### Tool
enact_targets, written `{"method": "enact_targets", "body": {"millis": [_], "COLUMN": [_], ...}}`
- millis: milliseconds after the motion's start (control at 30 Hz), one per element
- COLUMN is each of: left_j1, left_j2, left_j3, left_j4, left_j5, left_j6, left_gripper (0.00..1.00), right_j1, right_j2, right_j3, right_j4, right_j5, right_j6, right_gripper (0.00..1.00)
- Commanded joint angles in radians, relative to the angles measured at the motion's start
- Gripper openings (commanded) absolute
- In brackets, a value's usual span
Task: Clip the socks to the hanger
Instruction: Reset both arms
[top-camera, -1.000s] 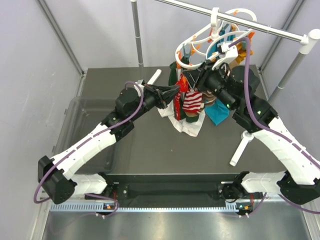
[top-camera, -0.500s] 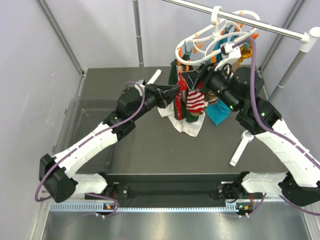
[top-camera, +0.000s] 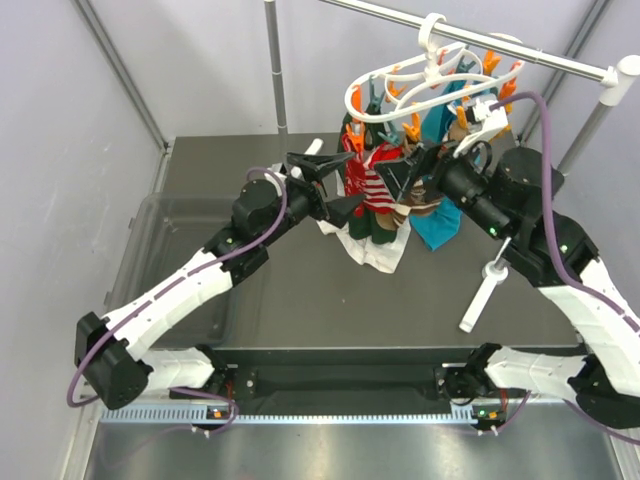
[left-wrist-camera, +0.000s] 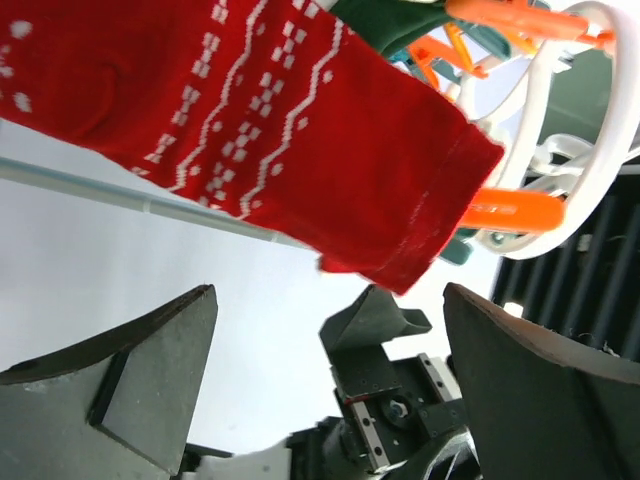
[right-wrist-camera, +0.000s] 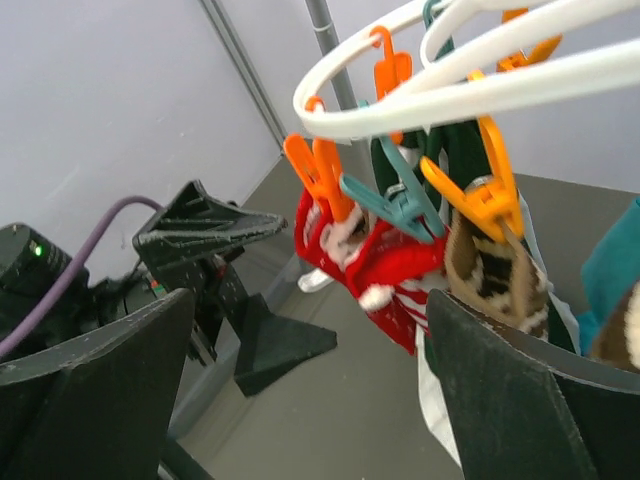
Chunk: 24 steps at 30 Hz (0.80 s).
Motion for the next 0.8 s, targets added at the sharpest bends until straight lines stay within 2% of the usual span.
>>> {"method": "enact_targets", "body": {"millis": [0,67,167,233,267,300,367,400,433,467,567,600,633,733,767], "left_j1": [-0.003,-0.002,-0.002,-0.003,-0.003,-0.005,-0.005,-0.005,-0.006,-0.006,-0.006,-0.006,-0.005,-0.006,-0.006], "left_j2": [-0.066,-0.079,-0.100,-0.103,-0.103,-0.103,-0.108,-0.120,-0.128,-0.134,-0.159,-0.181,-0.195,-0.299,-0.376], "left_j3": [0.004,-0.001,0.014,0.072,0.097,0.137,0.145,0.134,0.120,0.105,0.008,-0.066,-0.110,-0.323,-0.439], "left_j4": [-0.066,-0.112,-0.182,-0.258,-0.346,-0.388,-0.454,-0.482,-0.508,-0.558,-0.585,-0.563,-0.533,-0.348,-0.295], "left_j5": [-0.016,-0.014,-0.016,-0.024,-0.027,-0.033,-0.039,-0.056,-0.066,-0.162,-0.258,-0.270,-0.281,-0.255,-0.228], "left_j6": [0.116,0.168,0.329,0.522,0.597,0.747,0.899,1.023,1.067,1.104,1.208,1.230,1.233,1.227,1.207], "left_gripper": [0.99,0.99,0.99,0.99,0.99,0.99,0.98,0.97,0.97,0.97,0.97,0.98,0.98,0.99,0.99], "right_j1": [0.007,0.009,0.007,0.007,0.007,0.007,0.007,0.007,0.009,0.007,0.007,0.007,0.007,0.009,0.009], "right_j2": [-0.067,-0.107,-0.161,-0.204,-0.216,-0.228,-0.261,-0.283,-0.294,-0.305,-0.359,-0.372,-0.391,-0.409,-0.412], "right_j3": [0.005,-0.026,-0.075,-0.140,-0.163,-0.188,-0.271,-0.336,-0.373,-0.413,-0.620,-0.742,-0.803,-1.018,-1.062], "right_j4": [-0.082,-0.124,-0.162,-0.162,-0.159,-0.156,-0.146,-0.123,-0.107,-0.084,0.073,0.124,0.252,0.470,0.526], "right_j5": [-0.020,-0.014,0.029,0.043,0.046,0.049,0.046,0.042,0.046,0.051,0.040,0.020,0.010,-0.032,-0.026], "right_j6": [-0.058,-0.075,-0.076,-0.075,-0.067,-0.064,-0.049,-0.041,-0.033,-0.008,0.048,0.068,0.091,0.143,0.181], "right_gripper": [0.98,1.00,1.00,1.00,1.00,1.00,1.00,1.00,1.00,1.00,1.00,1.00,1.00,1.00,1.00]}}
